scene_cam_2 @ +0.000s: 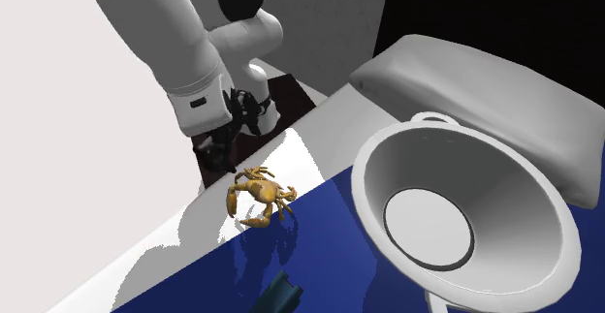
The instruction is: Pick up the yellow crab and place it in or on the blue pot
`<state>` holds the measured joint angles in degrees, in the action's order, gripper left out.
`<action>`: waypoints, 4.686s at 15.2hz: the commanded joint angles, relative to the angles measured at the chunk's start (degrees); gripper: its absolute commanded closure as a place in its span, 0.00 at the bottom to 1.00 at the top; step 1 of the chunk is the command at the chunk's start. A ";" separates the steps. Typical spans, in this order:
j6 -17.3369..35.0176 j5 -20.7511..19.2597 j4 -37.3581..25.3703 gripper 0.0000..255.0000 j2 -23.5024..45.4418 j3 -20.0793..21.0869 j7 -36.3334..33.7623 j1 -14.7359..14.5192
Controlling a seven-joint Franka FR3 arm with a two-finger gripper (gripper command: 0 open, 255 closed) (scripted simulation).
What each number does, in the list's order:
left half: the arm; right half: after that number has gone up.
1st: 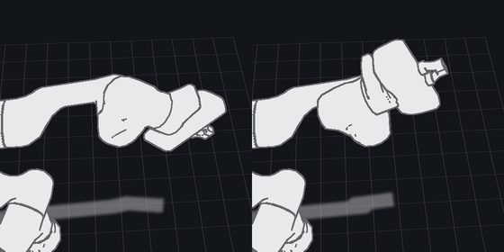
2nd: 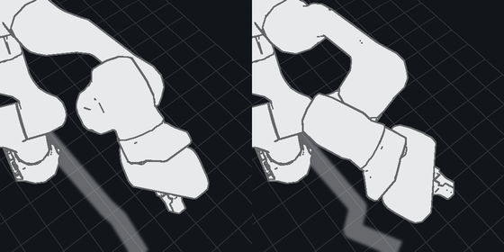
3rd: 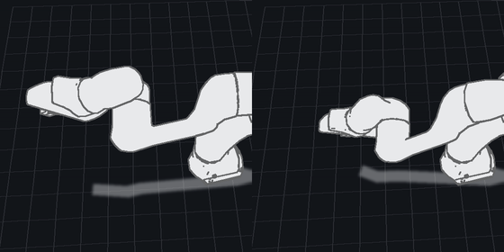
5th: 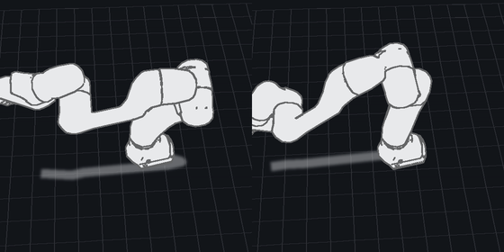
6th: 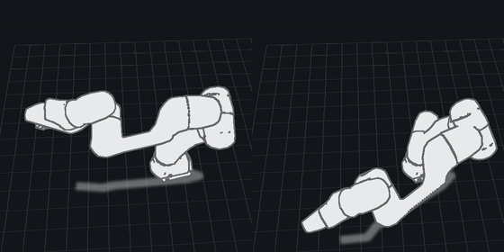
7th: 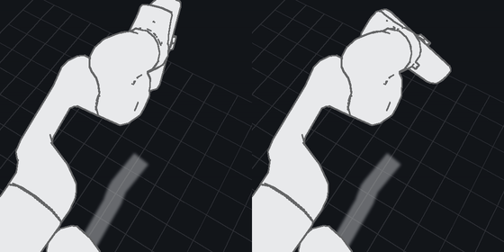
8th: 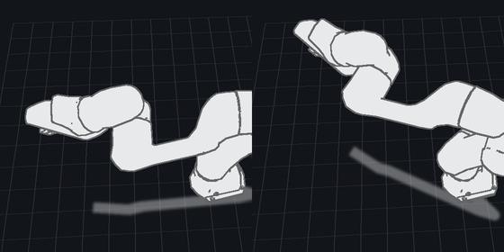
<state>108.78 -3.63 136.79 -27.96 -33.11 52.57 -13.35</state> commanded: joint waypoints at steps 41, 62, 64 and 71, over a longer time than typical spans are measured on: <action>-2.86 4.09 -6.12 1.00 5.44 -4.93 11.35 -4.65; -18.64 4.59 -21.23 1.00 4.35 -2.49 8.10 -5.31; -20.13 4.76 -22.94 1.00 4.58 -2.40 7.91 -5.45; -20.15 7.87 -26.75 1.00 8.33 -0.03 4.05 -7.96</action>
<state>88.33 3.59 110.48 -20.34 -33.72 57.54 -20.79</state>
